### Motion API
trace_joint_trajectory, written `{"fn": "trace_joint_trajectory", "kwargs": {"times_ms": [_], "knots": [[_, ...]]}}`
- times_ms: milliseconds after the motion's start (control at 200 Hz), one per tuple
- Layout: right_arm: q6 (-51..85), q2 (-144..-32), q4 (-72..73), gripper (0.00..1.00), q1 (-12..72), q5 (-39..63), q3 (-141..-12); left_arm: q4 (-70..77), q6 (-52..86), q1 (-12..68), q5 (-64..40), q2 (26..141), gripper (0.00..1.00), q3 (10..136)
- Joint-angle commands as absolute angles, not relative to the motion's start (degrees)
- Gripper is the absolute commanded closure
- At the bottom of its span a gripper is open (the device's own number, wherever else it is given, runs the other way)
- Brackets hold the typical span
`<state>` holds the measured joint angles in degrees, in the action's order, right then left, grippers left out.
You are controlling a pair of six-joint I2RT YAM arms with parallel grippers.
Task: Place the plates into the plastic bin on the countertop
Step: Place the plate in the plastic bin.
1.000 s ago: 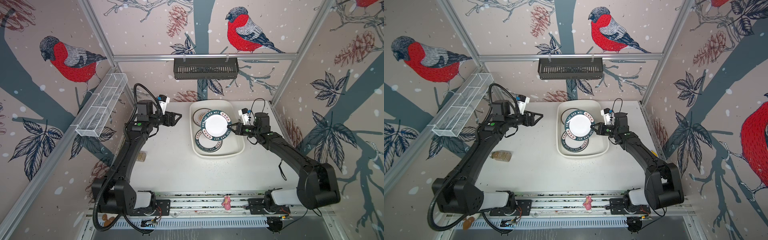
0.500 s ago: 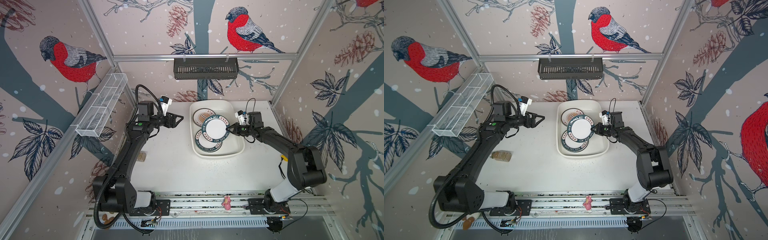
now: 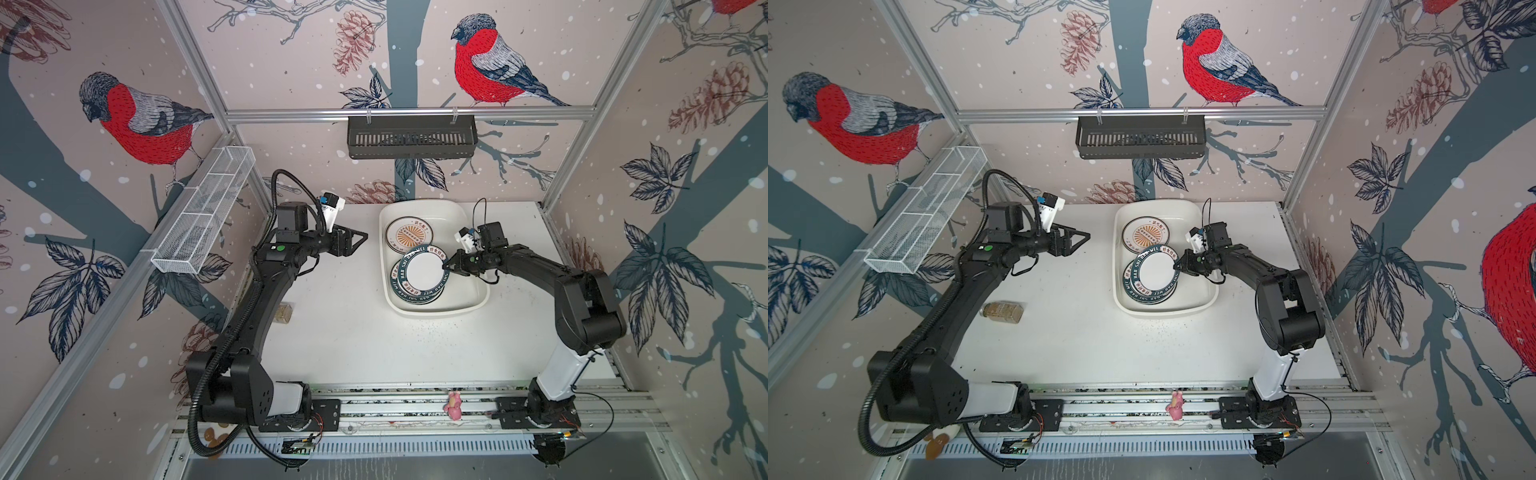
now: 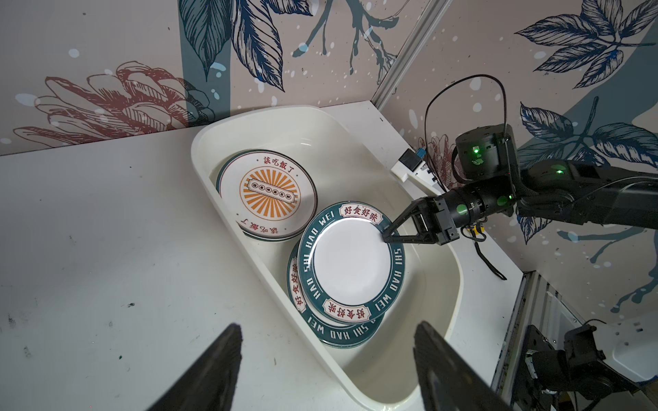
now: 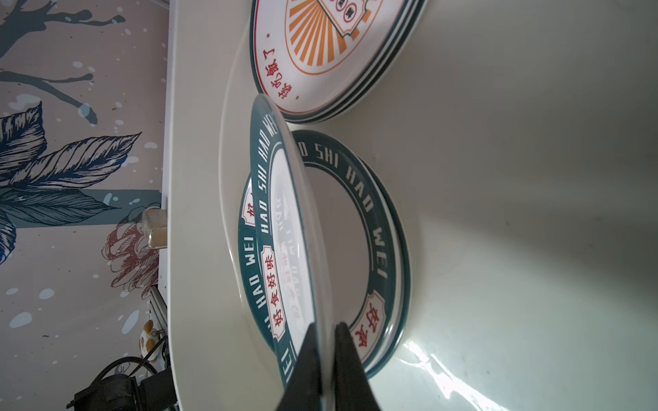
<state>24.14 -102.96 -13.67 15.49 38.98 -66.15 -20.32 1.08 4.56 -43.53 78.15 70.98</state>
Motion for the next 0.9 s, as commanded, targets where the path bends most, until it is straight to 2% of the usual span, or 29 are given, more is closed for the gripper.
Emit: {"fn": "trace_joint_trajectory", "kwargs": {"times_ms": [0, 896], "knots": [[23.65, -103.62, -14.60, 0.89, 15.73, 39.64, -67.03, -19.58, 0.09, 4.44, -44.87, 78.13, 0.24, 71.46], [23.46, -106.40, -16.08, 0.81, 15.88, 37.63, -67.51, -19.25, 0.19, 4.48, -45.44, 76.99, 0.24, 70.89]]}}
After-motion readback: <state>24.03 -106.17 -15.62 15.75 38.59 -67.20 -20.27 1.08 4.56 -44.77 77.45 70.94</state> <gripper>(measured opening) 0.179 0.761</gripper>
